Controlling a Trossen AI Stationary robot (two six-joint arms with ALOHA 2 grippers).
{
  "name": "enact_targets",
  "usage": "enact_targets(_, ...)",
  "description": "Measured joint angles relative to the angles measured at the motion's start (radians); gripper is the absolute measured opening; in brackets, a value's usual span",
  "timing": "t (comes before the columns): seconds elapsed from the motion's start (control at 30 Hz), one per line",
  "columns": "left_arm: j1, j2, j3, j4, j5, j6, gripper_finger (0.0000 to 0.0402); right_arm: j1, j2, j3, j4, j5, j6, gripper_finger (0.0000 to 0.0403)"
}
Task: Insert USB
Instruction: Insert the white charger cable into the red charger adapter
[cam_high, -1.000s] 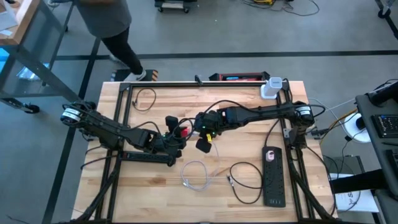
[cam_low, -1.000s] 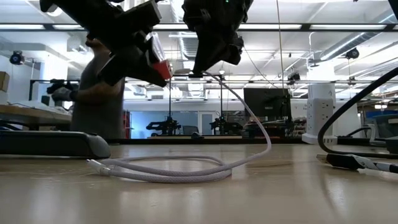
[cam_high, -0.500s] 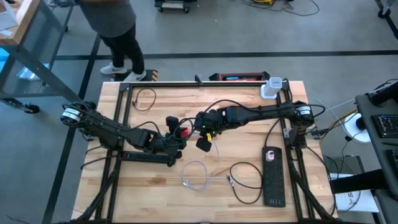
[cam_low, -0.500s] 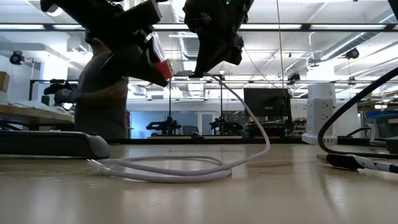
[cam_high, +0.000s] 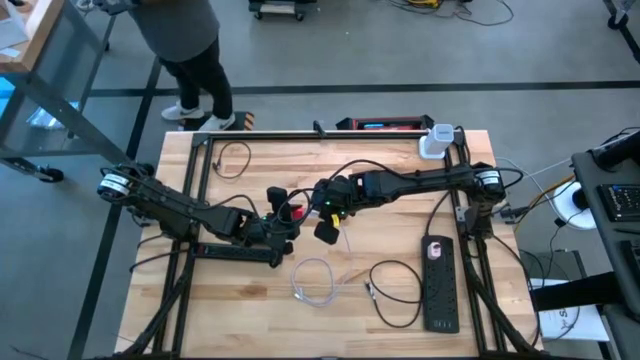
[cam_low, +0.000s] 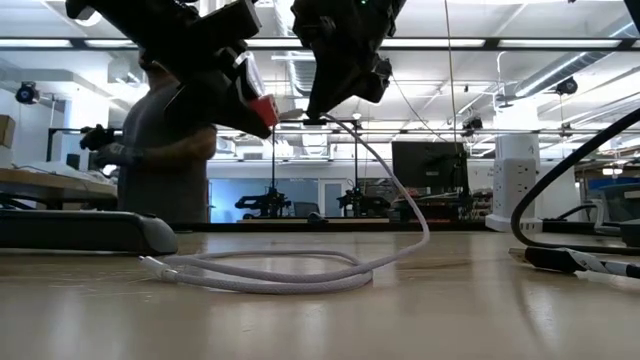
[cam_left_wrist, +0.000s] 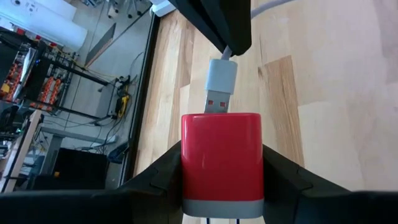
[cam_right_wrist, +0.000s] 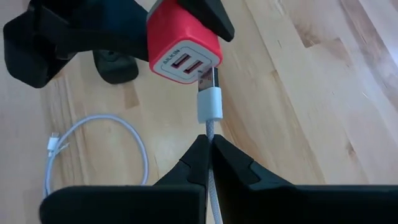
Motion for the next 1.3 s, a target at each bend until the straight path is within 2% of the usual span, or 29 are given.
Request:
enact_targets(0.4, 0.002, 0.0, 0.0, 0.007, 0.002, 0.012, 0.0133, 0.01, 0.0, 0.0, 0.031, -0.034, -0.021, 0.0)
enact_targets(0.87, 0.002, 0.0, 0.0, 0.007, 0.001, 0.115, 0.0133, 0.011, 0.0, 0.0, 0.027, -0.053, -0.022, 0.0)
enact_targets(1.3, 0.002, 0.0, 0.0, 0.008, -0.017, 0.148, 0.0133, 0.011, 0.0, 0.0, 0.026, -0.053, -0.014, 0.0)
